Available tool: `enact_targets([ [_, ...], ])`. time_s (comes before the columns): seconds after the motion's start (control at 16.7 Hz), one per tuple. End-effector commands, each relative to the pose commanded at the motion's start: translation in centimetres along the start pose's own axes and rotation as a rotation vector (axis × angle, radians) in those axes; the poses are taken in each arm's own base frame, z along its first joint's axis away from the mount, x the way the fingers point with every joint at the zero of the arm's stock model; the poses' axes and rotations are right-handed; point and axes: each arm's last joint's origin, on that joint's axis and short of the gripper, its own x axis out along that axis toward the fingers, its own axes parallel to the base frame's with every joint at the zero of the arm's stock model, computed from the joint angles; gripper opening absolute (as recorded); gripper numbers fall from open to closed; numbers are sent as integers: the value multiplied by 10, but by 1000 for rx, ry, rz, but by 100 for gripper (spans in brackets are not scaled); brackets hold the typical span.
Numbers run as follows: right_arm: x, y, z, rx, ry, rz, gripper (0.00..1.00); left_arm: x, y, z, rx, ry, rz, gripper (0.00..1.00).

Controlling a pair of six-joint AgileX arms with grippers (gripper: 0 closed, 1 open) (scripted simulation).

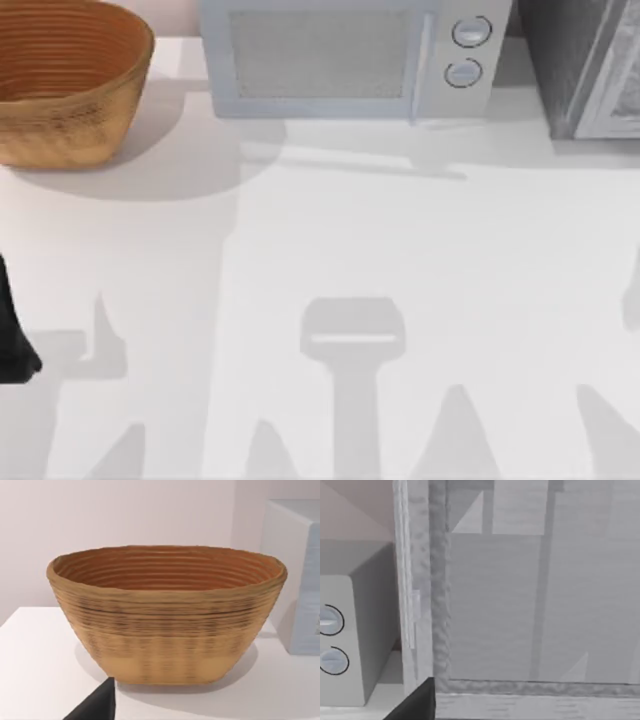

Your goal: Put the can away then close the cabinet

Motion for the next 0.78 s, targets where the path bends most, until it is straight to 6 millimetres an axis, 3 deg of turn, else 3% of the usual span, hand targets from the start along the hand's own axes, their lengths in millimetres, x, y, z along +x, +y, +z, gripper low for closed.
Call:
enact_targets([
  [0.36, 26, -82, -13, 11, 40, -2, 100, 0, 0, 0, 0, 0, 0, 100],
  [0.6, 21, -130, -35, 23, 51, 3, 100, 0, 0, 0, 0, 0, 0, 100],
  [0.78, 14, -149, -45, 24, 52, 6, 100, 0, 0, 0, 0, 0, 0, 100],
])
